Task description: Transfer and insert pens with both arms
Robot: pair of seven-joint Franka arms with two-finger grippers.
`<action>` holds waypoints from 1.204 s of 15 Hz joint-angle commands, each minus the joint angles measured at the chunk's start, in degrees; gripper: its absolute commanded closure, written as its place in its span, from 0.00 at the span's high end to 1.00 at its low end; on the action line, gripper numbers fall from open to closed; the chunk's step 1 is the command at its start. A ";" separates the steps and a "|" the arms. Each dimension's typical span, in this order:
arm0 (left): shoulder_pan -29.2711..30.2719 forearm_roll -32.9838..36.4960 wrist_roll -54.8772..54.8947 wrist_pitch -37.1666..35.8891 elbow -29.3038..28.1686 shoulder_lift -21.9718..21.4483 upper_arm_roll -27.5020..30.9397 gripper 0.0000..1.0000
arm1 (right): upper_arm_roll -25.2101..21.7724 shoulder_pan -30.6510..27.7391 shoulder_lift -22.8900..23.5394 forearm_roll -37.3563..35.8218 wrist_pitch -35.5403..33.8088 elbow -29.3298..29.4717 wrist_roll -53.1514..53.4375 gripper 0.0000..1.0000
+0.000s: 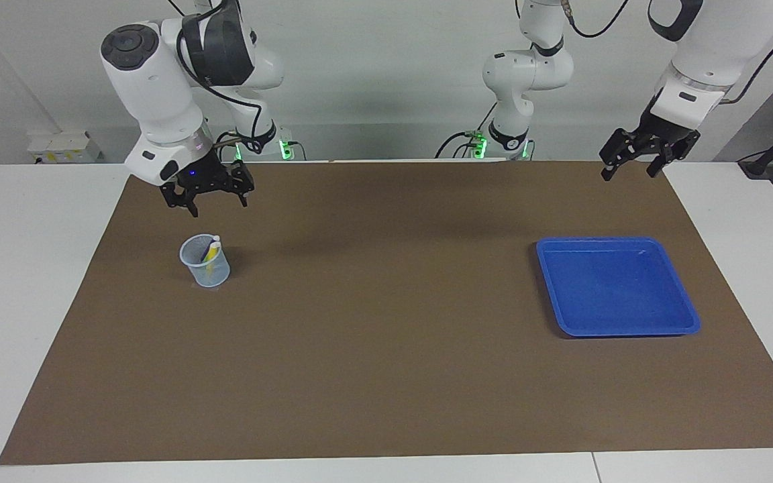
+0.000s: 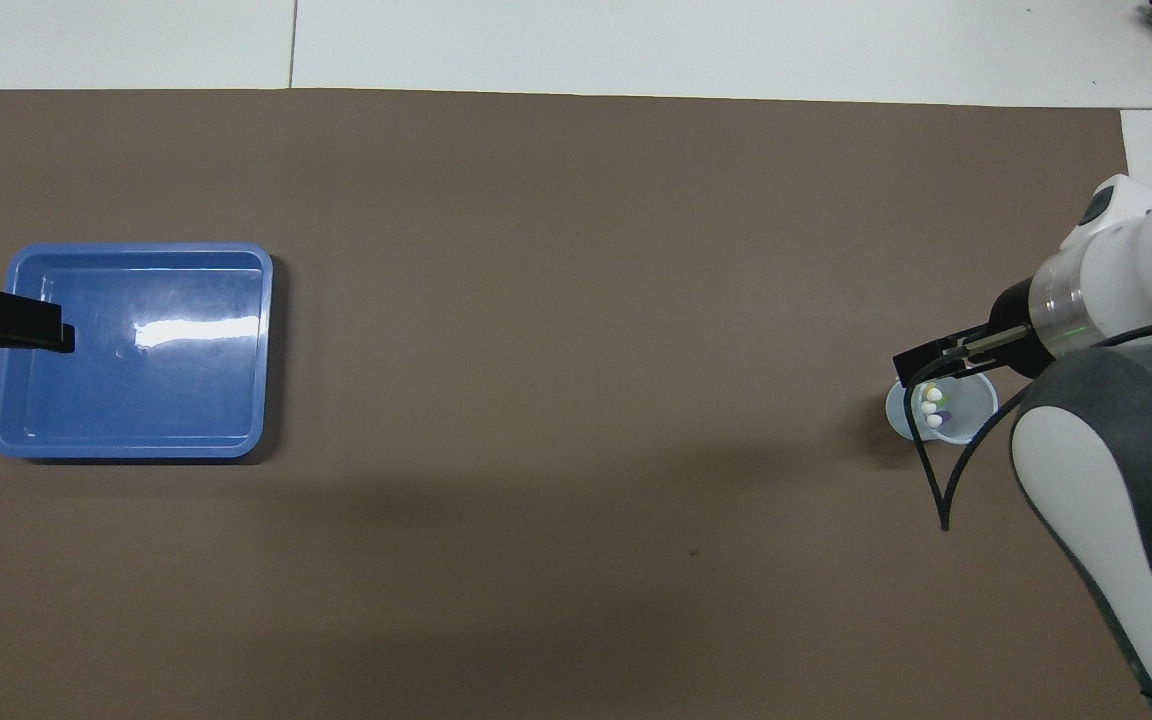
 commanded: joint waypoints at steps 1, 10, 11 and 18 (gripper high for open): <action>0.51 0.79 0.19 -0.47 -0.01 -0.63 -0.31 1.00 | -1.35 0.14 -0.77 1.45 -3.87 3.69 0.70 1.00; 0.60 0.79 0.19 -0.38 -0.01 -0.63 -0.22 1.00 | -5.21 1.36 -1.12 1.46 -8.12 7.32 4.21 1.00; 0.60 0.88 0.19 -0.38 -0.01 -0.63 -0.22 1.00 | -6.53 1.54 -1.12 1.46 -7.86 7.14 4.21 1.00; 1.30 0.88 0.19 -0.38 -0.01 -0.63 -0.31 1.00 | -9.71 1.55 -1.03 1.98 -8.21 7.49 4.13 1.00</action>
